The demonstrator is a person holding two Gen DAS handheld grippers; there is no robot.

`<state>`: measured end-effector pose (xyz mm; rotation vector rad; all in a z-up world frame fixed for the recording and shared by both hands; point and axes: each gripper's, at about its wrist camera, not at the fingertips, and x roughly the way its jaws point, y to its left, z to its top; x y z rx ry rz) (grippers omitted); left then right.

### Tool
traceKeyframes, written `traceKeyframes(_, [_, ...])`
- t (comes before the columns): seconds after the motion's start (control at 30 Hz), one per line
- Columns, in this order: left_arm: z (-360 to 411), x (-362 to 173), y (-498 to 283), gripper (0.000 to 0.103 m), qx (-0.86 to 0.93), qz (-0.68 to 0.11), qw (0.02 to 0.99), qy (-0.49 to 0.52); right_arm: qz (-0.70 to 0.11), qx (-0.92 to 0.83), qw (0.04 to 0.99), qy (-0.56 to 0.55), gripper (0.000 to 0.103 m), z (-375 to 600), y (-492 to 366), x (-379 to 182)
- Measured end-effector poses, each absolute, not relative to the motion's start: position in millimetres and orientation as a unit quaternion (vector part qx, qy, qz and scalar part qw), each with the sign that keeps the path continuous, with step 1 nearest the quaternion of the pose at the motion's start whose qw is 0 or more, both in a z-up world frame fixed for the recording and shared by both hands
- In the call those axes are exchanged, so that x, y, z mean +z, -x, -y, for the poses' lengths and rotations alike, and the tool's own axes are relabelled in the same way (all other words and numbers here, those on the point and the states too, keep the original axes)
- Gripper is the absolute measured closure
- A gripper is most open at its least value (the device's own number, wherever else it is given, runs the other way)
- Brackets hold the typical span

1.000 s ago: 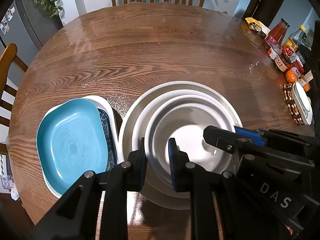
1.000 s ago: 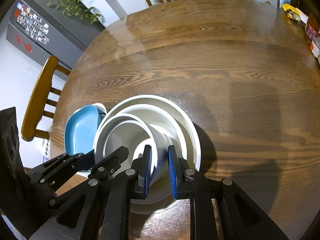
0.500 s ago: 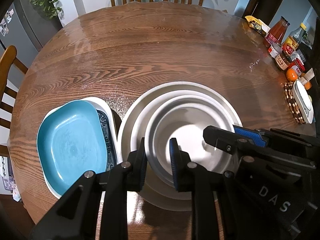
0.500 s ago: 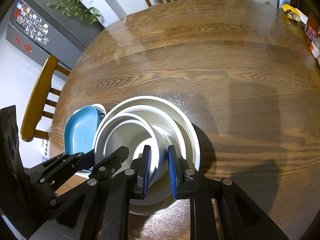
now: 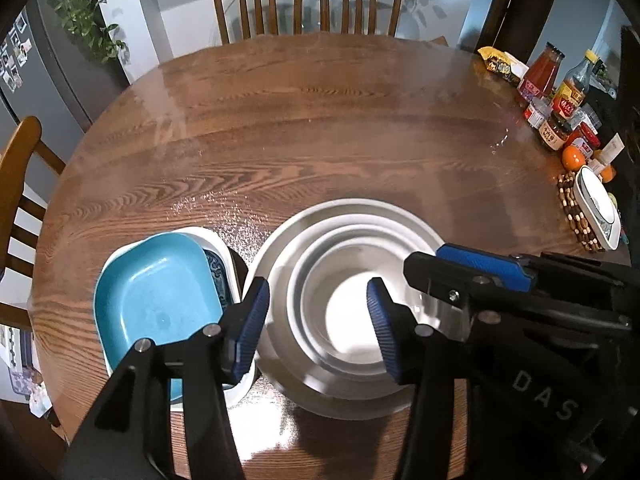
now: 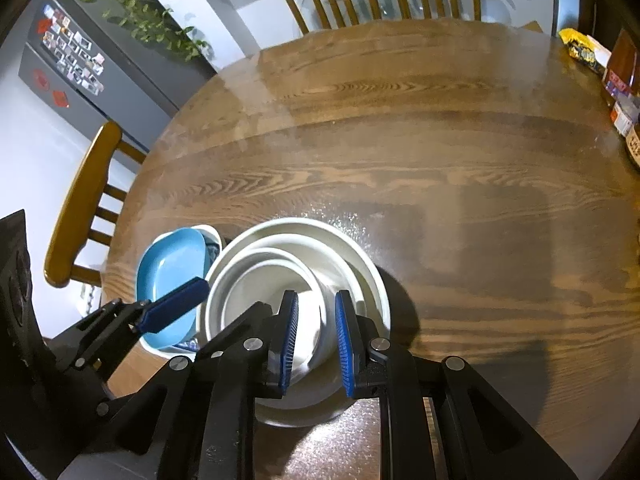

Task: Organize plates and bowls
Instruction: 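Settle the ramekin in the bowls, then open both grippers and withdraw, then grip the rim of the nested white bowl stack with both grippers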

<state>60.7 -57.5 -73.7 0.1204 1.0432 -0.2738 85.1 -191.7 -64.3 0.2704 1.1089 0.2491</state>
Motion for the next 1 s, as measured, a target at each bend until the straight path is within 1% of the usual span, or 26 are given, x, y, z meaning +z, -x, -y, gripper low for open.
traceKeyframes(0.03, [56.7, -71.4, -59.5, 0.051, -0.131, -0.493, 0.858, -0.056, -0.519, 0.118, 0.837, -0.126, 0.077, 191.2, -83.2, -61.6])
traceKeyframes(0.1, [56.3, -66.8, -56.7, 0.044, -0.131, -0.486, 0.862, -0.057, -0.509, 0.120, 0.843, -0.123, 0.072, 191.0, -78.6, -55.1])
traceKeyframes(0.13, [54.9, -63.5, -54.3, 0.038, -0.132, -0.481, 0.865, -0.057, -0.503, 0.121, 0.847, -0.119, 0.071, 190.6, -76.2, -51.2])
traceKeyframes(0.2, [52.9, -57.8, -50.5, 0.034, -0.135, -0.474, 0.868, -0.056, -0.490, 0.120, 0.856, -0.112, 0.067, 190.7, -70.5, -43.6])
traceKeyframes(0.27, [47.5, -52.3, -46.3, 0.025, -0.136, -0.468, 0.871, -0.053, -0.476, 0.118, 0.865, -0.109, 0.062, 194.8, -65.3, -35.0])
traceKeyframes(0.3, [44.5, -50.2, -45.2, 0.024, -0.134, -0.466, 0.873, -0.050, -0.469, 0.114, 0.869, -0.110, 0.059, 197.1, -63.3, -31.3])
traceKeyframes(0.53, [-12.8, -42.3, -42.1, 0.024, -0.098, -0.473, 0.876, 0.008, -0.458, 0.090, 0.875, -0.131, 0.058, 223.6, -53.9, -24.1])
traceKeyframes(0.67, [-37.4, -48.6, -46.1, 0.024, -0.075, -0.491, 0.867, 0.034, -0.472, 0.076, 0.868, -0.138, 0.058, 234.2, -51.9, -36.5])
traceKeyframes(0.83, [-42.4, -66.2, -53.4, 0.026, -0.088, -0.537, 0.835, 0.083, -0.495, 0.068, 0.854, -0.149, 0.058, 238.5, -51.6, -59.3])
traceKeyframes(0.9, [-40.4, -69.6, -54.7, 0.030, -0.091, -0.547, 0.828, 0.086, -0.500, 0.067, 0.850, -0.152, 0.058, 238.3, -52.8, -65.4])
traceKeyframes(0.93, [-37.4, -70.8, -55.0, 0.035, -0.093, -0.551, 0.825, 0.086, -0.501, 0.068, 0.849, -0.152, 0.058, 238.6, -53.0, -67.2])
traceKeyframes(1.0, [-30.8, -71.9, -56.8, 0.037, -0.095, -0.555, 0.822, 0.079, -0.504, 0.068, 0.847, -0.153, 0.058, 236.3, -54.8, -71.4])
